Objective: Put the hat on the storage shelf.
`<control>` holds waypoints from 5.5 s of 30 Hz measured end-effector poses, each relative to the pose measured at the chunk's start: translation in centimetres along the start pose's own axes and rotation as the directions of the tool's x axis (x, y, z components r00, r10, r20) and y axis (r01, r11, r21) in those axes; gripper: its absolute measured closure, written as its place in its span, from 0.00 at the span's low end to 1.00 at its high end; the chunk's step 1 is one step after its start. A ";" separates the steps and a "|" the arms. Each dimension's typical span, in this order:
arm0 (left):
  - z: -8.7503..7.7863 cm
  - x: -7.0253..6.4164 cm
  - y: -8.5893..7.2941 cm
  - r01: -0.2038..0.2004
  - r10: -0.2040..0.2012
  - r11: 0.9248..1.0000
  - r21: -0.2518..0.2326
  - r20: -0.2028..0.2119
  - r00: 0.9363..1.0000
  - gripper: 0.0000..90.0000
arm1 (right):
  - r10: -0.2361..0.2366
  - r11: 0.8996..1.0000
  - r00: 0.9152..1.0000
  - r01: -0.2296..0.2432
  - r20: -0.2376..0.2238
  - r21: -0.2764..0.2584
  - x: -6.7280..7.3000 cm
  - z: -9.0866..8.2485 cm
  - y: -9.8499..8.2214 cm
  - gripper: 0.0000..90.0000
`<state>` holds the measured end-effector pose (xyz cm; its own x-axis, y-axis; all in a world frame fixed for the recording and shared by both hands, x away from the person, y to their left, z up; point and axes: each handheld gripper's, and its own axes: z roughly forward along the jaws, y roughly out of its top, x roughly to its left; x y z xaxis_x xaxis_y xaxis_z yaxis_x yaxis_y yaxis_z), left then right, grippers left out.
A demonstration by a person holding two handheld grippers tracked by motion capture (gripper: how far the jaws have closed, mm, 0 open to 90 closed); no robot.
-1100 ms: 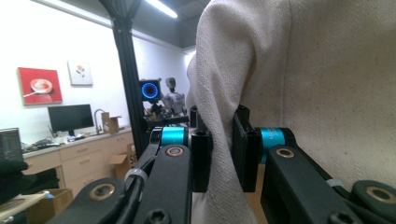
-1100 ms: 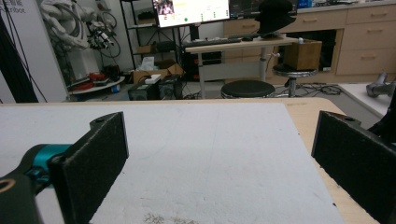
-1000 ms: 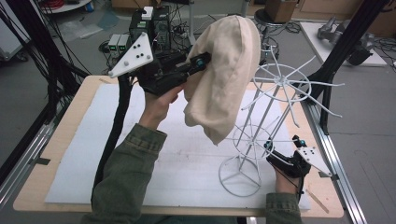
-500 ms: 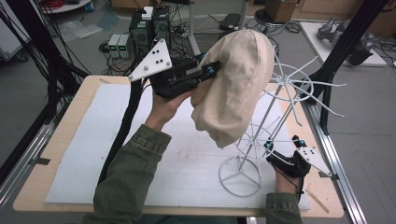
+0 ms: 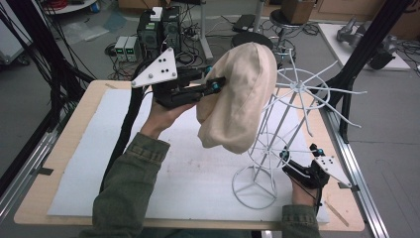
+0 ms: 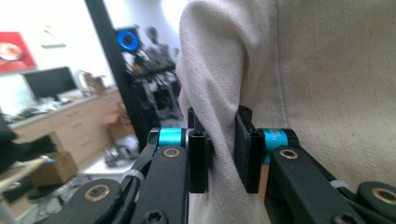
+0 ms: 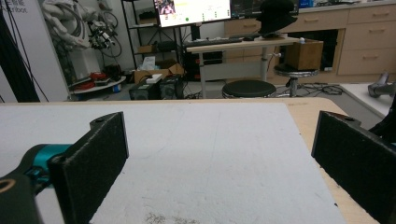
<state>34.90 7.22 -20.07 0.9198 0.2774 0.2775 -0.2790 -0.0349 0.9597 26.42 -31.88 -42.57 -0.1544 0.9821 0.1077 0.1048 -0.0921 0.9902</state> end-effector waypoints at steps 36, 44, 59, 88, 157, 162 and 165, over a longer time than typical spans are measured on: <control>-2.9 1.3 -1.0 0.042 -0.055 0.997 -0.072 -0.192 0.980 0.38 | -0.010 1.000 1.000 0.010 0.003 0.001 0.0 0.0 0.0 0.03; -4.7 1.5 -0.9 0.043 -0.063 0.995 -0.090 -0.232 0.971 0.36 | -0.004 1.000 1.000 0.004 0.005 0.004 0.1 -0.1 0.0 0.03; -9.9 0.6 -1.7 0.030 -0.059 0.997 -0.072 -0.437 0.898 0.32 | -0.006 1.000 1.000 0.006 0.005 0.005 0.1 -0.1 0.0 0.03; -23.1 -3.1 -12.2 0.105 -0.079 0.994 -0.013 -0.751 0.655 0.30 | -0.005 1.000 1.000 0.005 0.007 0.008 0.2 0.0 0.0 0.03; -31.6 -9.6 -20.9 0.282 -0.107 0.959 -0.011 -0.939 0.327 0.26 | 0.005 1.000 1.000 -0.005 0.006 0.006 0.4 -0.2 0.0 0.03; -31.7 -9.6 -20.9 0.283 -0.110 0.959 -0.014 -0.939 0.326 0.26 | 0.005 1.000 1.000 -0.005 0.008 0.007 0.3 -0.2 0.0 0.03; -31.6 -9.6 -20.9 0.285 -0.110 0.958 -0.013 -0.938 0.328 0.26 | 0.006 1.000 1.000 -0.006 0.007 0.009 0.3 -0.2 0.0 0.03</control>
<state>23.21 35.68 -44.22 0.0737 0.9957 -0.0570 -0.0086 0.0578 0.9983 26.22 -31.61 -42.56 -0.1465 0.9827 0.1129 0.1147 -0.0965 0.9887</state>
